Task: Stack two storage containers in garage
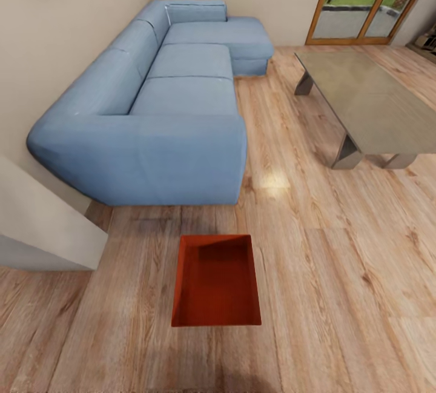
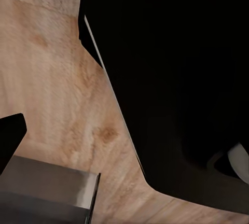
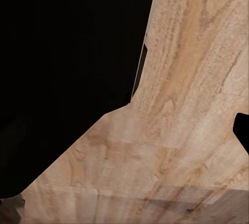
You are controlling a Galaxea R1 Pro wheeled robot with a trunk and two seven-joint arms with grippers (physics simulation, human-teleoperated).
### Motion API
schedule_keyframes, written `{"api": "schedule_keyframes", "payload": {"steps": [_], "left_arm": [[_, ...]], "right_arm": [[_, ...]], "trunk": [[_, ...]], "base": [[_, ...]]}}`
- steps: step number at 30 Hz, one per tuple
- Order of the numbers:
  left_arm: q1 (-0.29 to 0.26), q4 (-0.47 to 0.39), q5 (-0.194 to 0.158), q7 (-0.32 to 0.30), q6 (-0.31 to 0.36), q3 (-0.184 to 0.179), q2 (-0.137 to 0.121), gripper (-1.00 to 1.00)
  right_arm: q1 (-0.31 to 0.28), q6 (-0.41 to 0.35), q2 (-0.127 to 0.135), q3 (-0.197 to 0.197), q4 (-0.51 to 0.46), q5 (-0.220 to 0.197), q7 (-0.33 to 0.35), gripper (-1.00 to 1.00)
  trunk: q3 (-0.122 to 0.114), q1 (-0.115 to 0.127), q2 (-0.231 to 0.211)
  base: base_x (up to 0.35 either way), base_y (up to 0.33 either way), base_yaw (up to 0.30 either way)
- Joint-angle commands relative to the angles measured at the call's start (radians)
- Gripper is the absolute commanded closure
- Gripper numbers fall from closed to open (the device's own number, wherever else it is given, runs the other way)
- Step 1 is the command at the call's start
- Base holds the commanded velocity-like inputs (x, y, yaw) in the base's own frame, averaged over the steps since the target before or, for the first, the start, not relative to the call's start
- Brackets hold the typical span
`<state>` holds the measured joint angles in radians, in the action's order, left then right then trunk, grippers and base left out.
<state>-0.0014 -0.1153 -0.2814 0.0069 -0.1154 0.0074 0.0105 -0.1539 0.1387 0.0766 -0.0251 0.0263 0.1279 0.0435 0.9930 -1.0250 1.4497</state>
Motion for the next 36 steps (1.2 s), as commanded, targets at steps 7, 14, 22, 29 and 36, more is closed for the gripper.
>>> {"api": "schedule_keyframes", "payload": {"steps": [7,14,22,29,36], "left_arm": [[0.000,0.000,-0.004,0.001,-0.003,0.000,0.000,-1.00],[0.000,0.000,-0.004,0.001,-0.003,0.000,0.000,-1.00],[0.000,0.000,-0.004,0.001,-0.003,0.000,0.000,-1.00],[0.000,0.000,-0.004,0.001,-0.003,0.000,0.000,-1.00],[0.000,-0.001,-0.005,0.002,-0.003,0.000,0.000,-1.00]], "right_arm": [[-0.001,0.006,0.001,0.000,0.003,0.007,0.000,-1.00],[-0.001,0.006,0.002,0.001,0.003,0.007,-0.001,-1.00],[-0.001,0.006,0.002,0.001,0.003,0.007,0.001,-1.00],[-0.001,0.006,0.000,0.001,0.003,0.010,0.003,-1.00],[-0.001,0.008,0.003,-0.001,0.003,0.010,-0.001,-1.00]], "trunk": [[0.002,0.000,0.000],[0.002,0.000,0.000],[0.002,0.000,0.000],[0.002,0.000,0.000],[0.002,0.000,0.000]], "base": [[0.000,0.000,0.000],[0.000,0.000,0.000],[0.000,0.000,0.000],[0.000,0.000,0.000],[0.000,0.000,0.000]]}}
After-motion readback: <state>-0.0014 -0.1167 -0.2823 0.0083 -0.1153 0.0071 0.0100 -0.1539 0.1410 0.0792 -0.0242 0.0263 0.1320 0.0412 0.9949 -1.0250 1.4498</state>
